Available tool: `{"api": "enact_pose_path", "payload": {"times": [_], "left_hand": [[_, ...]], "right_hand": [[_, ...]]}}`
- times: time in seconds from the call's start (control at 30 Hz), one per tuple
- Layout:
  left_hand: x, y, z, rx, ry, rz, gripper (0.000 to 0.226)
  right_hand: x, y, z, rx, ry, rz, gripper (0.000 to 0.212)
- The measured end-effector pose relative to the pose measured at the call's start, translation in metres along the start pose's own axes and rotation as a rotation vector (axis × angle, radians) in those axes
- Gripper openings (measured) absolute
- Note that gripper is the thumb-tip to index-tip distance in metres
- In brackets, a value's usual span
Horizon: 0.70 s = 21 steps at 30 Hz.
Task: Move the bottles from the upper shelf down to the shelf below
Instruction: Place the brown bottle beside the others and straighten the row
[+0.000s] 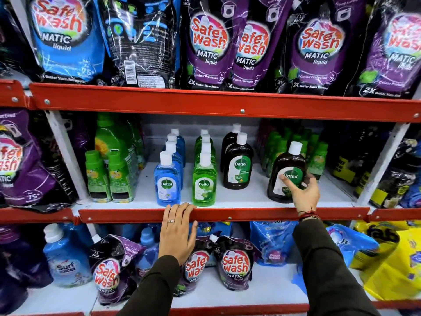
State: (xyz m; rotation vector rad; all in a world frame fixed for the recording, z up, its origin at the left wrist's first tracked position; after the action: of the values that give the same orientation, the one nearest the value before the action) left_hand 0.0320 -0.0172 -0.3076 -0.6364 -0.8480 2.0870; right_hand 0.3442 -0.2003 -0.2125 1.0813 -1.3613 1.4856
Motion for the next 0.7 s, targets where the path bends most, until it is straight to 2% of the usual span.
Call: {"api": "enact_pose_path", "payload": {"times": [0.13, 0.27, 0.43, 0.7], "left_hand": [[0.0, -0.001, 0.0, -0.005, 0.001, -0.002, 0.047], [0.0, 0.0, -0.002, -0.006, 0.006, 0.003, 0.047], [0.0, -0.001, -0.004, -0.014, 0.003, -0.001, 0.047], [0.002, 0.001, -0.005, -0.025, 0.007, -0.014, 0.045]], "right_hand": [[-0.004, -0.008, 0.005, 0.017, -0.001, 0.049, 0.06], [-0.006, -0.009, 0.004, 0.095, -0.046, 0.053, 0.056], [0.004, 0.009, -0.014, 0.287, -0.169, 0.031, 0.051], [0.023, 0.036, -0.06, 0.54, -0.153, 0.058, 0.042]]}}
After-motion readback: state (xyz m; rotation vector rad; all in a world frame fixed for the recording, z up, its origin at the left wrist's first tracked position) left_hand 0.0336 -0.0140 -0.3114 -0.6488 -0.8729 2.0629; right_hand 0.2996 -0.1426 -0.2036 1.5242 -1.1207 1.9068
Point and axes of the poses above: each hand's wrist, its own y-axis away from the middle knuckle, its own z-axis out of the back of the hand, x = y × z, the point moved 4 cm from there along -y, towards the middle knuckle, and after that the axes turned 7 degrees about -x, right-handed, at the moved point
